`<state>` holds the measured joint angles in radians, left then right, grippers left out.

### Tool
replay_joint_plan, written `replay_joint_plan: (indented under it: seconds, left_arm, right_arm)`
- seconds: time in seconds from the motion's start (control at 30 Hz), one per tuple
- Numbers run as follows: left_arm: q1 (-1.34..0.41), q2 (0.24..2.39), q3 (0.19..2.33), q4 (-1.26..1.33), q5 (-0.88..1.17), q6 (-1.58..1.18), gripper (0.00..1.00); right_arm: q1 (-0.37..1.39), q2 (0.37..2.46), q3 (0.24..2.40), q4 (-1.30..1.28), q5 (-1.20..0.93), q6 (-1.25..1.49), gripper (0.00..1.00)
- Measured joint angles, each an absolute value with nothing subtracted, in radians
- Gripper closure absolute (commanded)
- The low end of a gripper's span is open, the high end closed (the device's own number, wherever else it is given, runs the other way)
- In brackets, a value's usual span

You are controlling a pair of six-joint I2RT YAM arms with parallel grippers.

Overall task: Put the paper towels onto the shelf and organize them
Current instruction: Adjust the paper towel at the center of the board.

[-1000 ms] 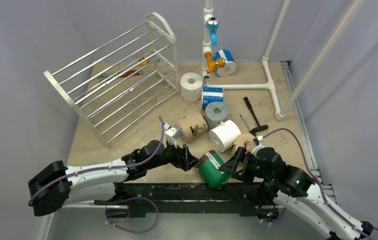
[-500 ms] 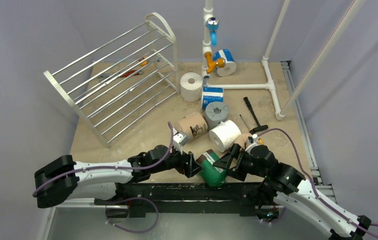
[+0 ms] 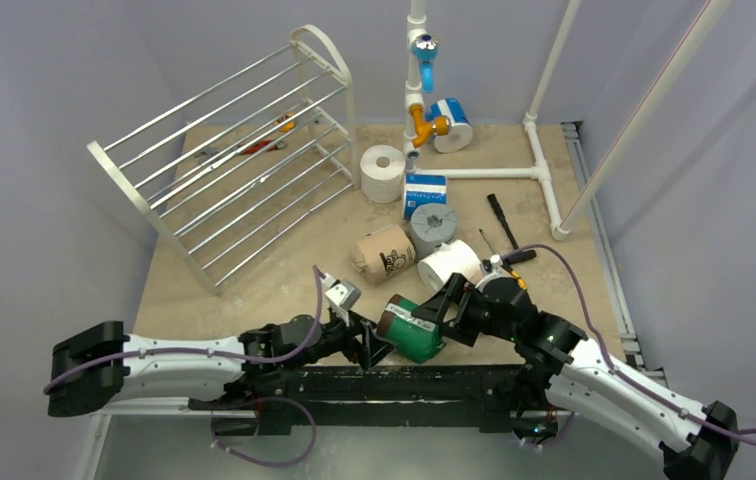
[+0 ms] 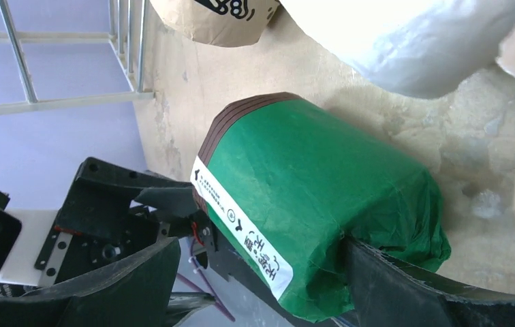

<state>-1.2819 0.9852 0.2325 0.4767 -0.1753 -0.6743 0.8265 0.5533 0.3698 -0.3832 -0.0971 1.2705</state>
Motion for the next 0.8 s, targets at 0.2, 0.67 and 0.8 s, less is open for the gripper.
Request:
replay_joint_plan:
  seconds: [0.2,0.67,0.8]
  left_arm:
    - [-1.285,0.744,0.151,0.406,-0.28,-0.716,0.19]
    - [-1.285,0.6,0.119,0.238,-0.38,-0.749,0.19]
    - [-1.285,0.655,0.119,0.249,-0.377,-0.749,0.19]
  right_arm:
    - [0.83,0.649,0.38,-0.299,-0.1,1.225,0.1]
    - [0.831,0.522,0.45,-0.48,-0.128,1.091,0.09]
    - [0.834,0.511,0.401,-0.468,-0.172,1.093,0.09]
